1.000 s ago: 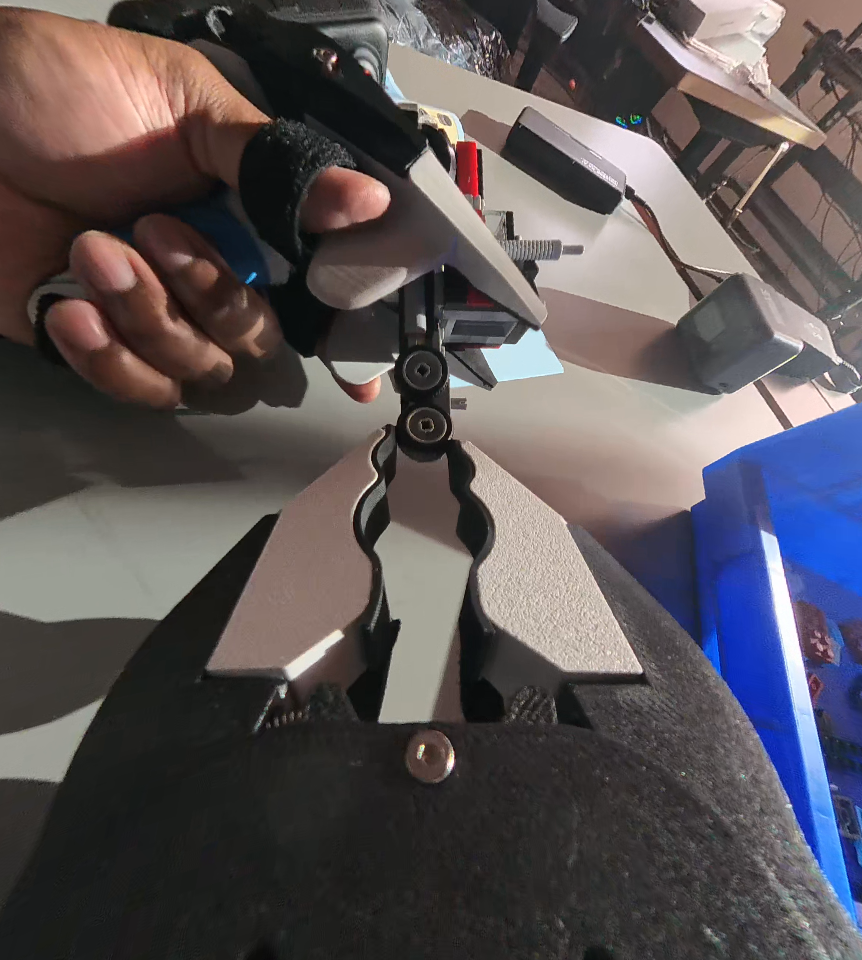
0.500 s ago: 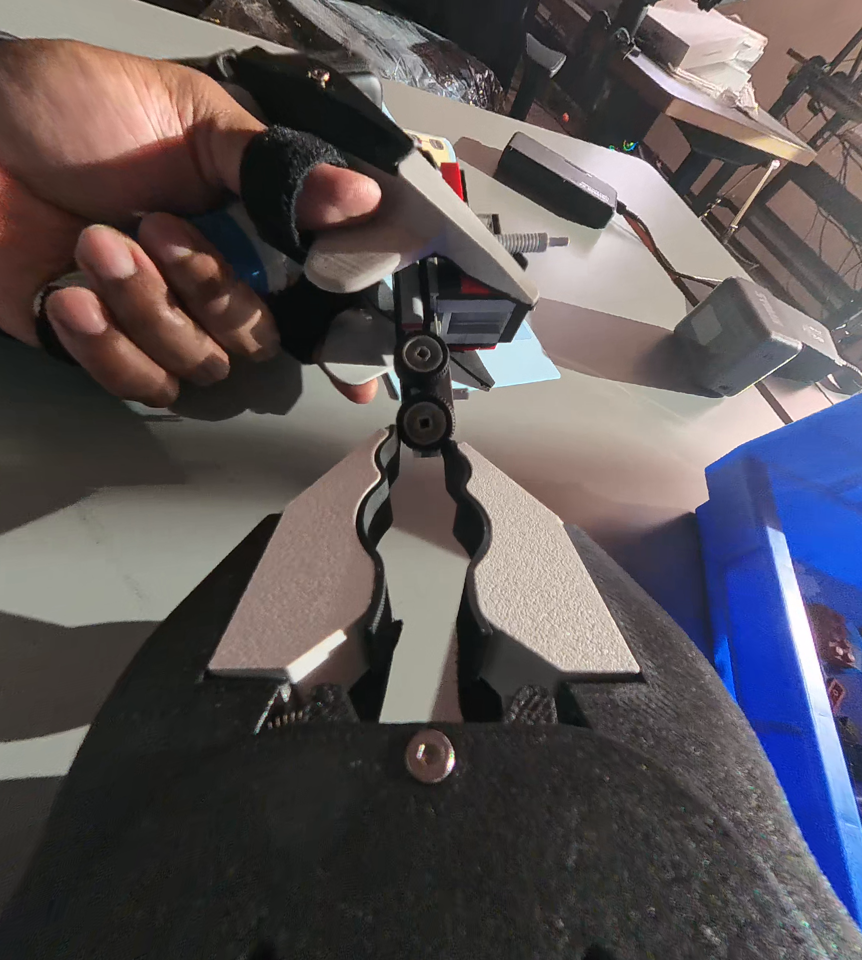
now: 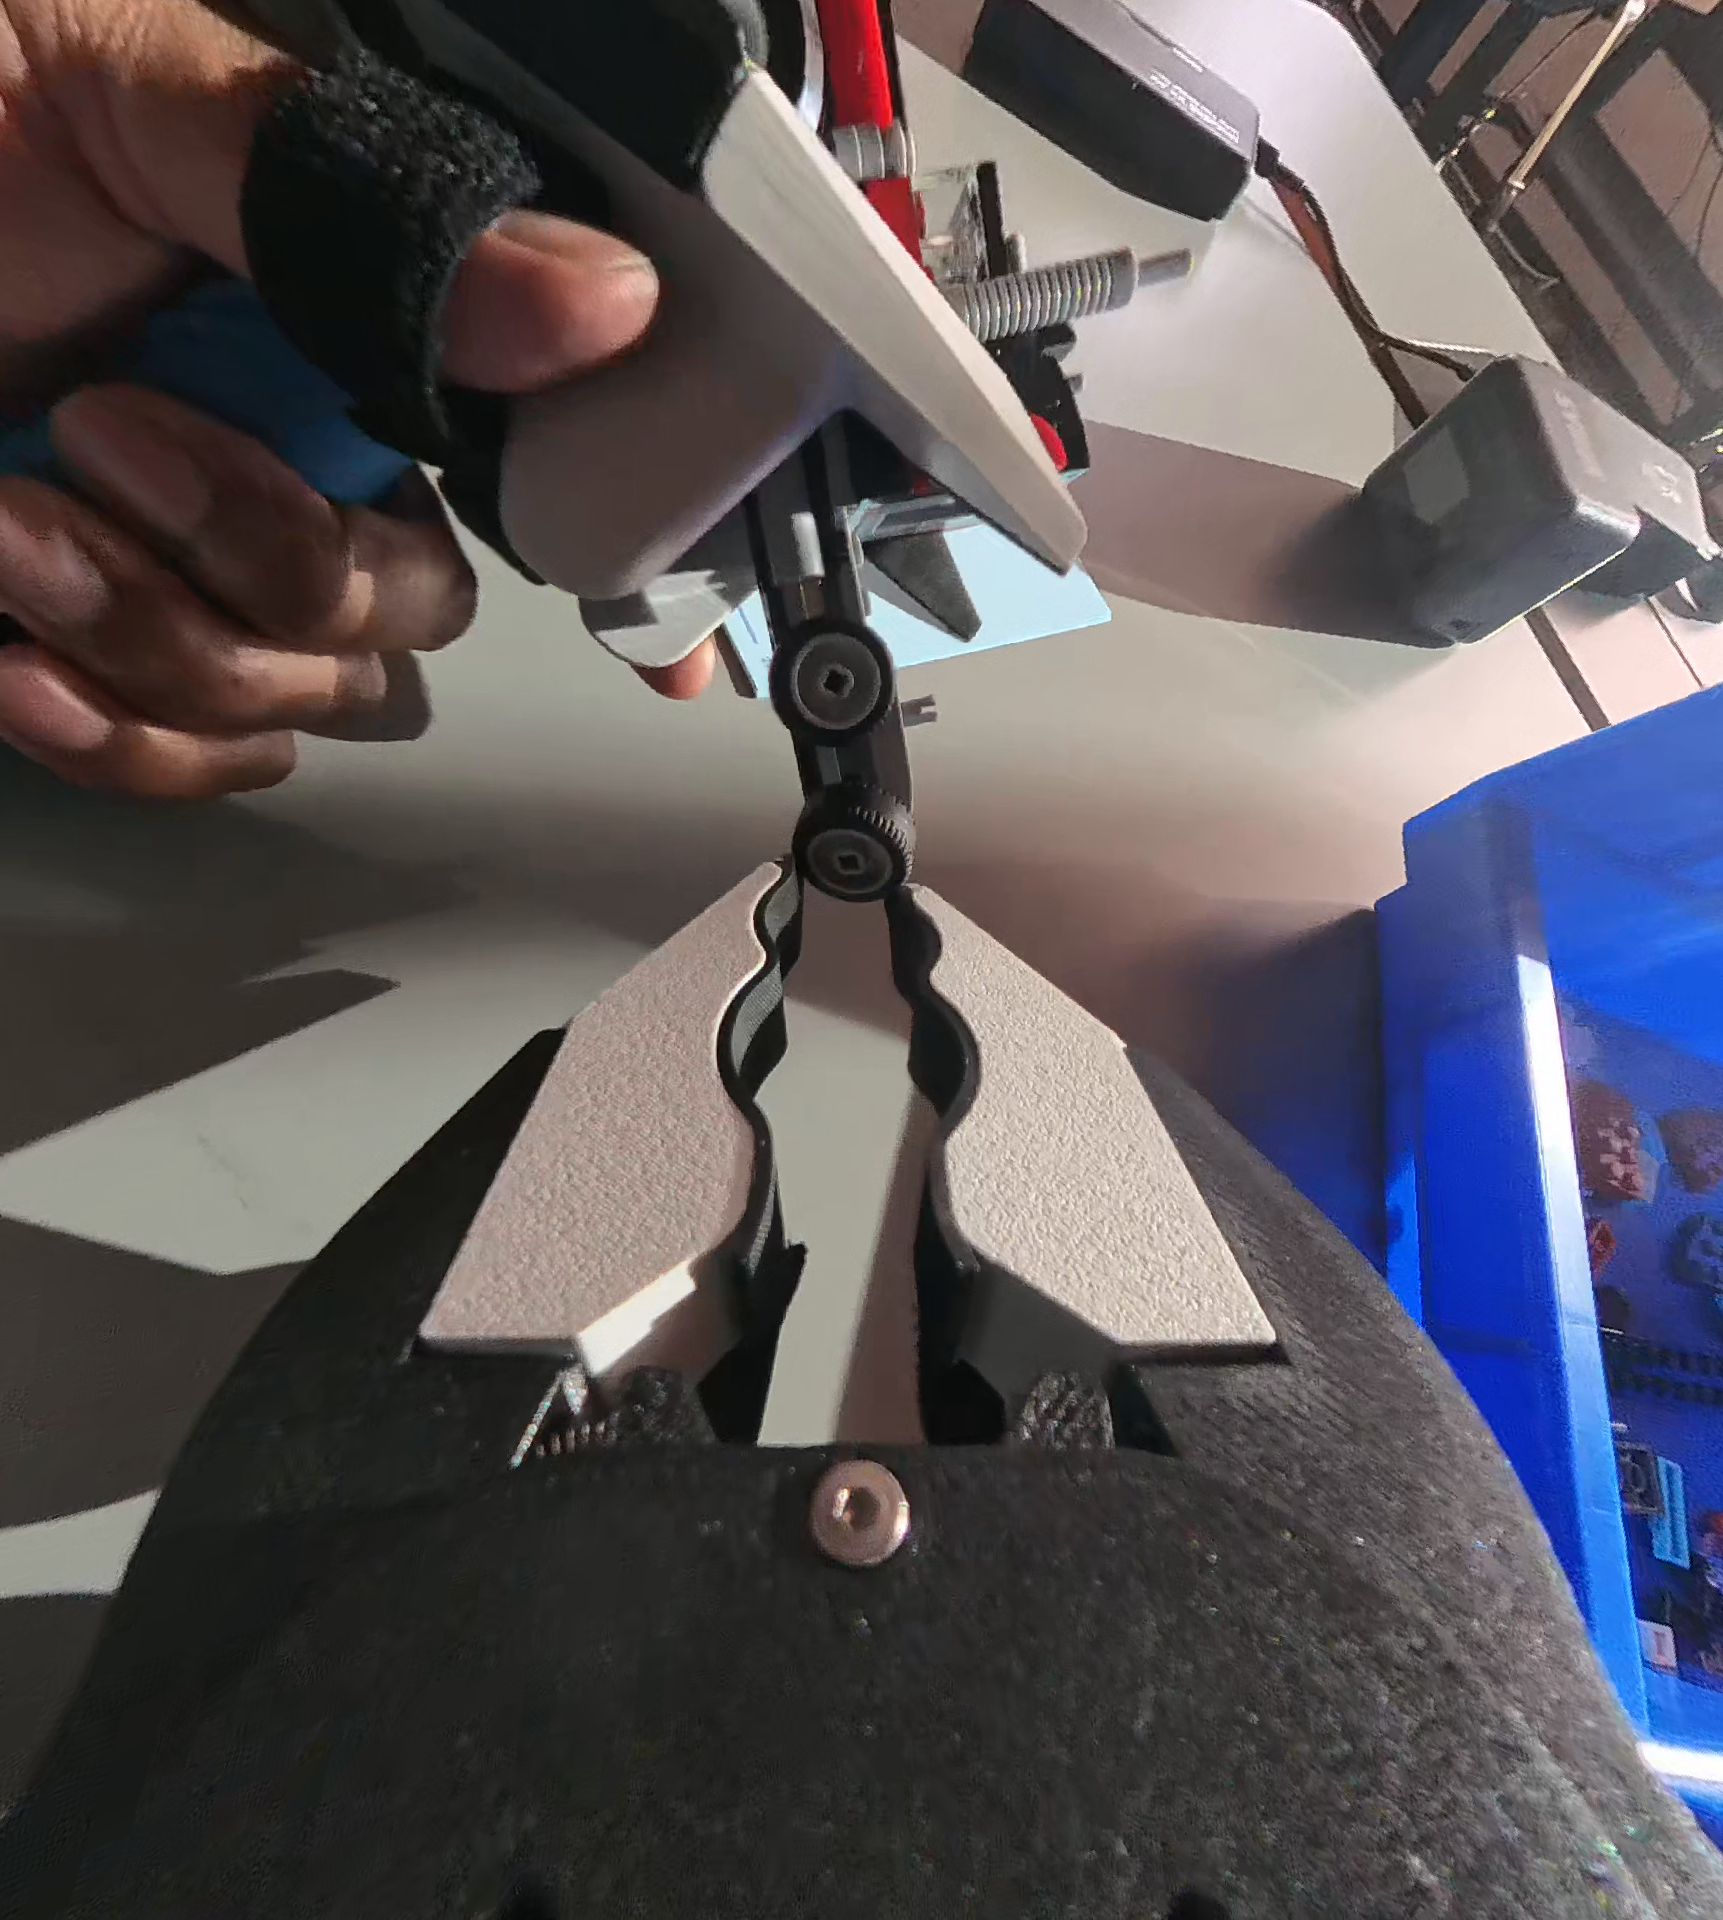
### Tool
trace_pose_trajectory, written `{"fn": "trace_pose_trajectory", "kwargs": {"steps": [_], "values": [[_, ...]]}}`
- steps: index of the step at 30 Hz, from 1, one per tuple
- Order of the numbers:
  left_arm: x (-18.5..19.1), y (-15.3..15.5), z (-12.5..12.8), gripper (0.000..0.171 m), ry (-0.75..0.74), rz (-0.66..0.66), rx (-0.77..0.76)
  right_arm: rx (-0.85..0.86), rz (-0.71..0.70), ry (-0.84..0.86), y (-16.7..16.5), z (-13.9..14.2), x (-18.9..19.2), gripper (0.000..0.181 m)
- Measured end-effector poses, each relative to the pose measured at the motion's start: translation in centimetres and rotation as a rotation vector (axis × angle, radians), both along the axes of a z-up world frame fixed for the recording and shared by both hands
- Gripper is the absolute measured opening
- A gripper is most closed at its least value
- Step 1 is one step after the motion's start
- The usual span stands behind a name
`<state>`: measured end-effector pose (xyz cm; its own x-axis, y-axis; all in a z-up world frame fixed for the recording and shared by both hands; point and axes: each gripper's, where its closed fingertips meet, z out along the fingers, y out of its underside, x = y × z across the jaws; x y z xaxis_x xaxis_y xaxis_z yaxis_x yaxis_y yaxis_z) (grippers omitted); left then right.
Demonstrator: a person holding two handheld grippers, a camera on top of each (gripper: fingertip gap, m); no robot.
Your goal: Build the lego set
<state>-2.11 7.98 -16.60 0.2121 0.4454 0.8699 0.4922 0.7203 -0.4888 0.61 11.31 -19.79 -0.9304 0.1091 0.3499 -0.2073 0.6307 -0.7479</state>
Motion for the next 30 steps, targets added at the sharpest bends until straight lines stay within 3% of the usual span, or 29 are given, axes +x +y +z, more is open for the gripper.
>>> {"fn": "trace_pose_trajectory", "kwargs": {"steps": [8,18,30], "values": [[-0.3,-0.4,-0.7,0.057,-0.073,-0.036,0.148,-0.086,-0.002,0.032,-0.2,0.6,0.0,0.022],[-0.4,-0.2,-1.1,0.057,-0.115,-0.065,0.208,-0.128,0.019,0.112,-0.5,1.2,0.1,0.024],[-0.2,0.1,-0.7,0.059,-0.063,-0.034,0.066,-0.002,0.042,0.049,-0.3,0.3,0.1,0.023]]}}
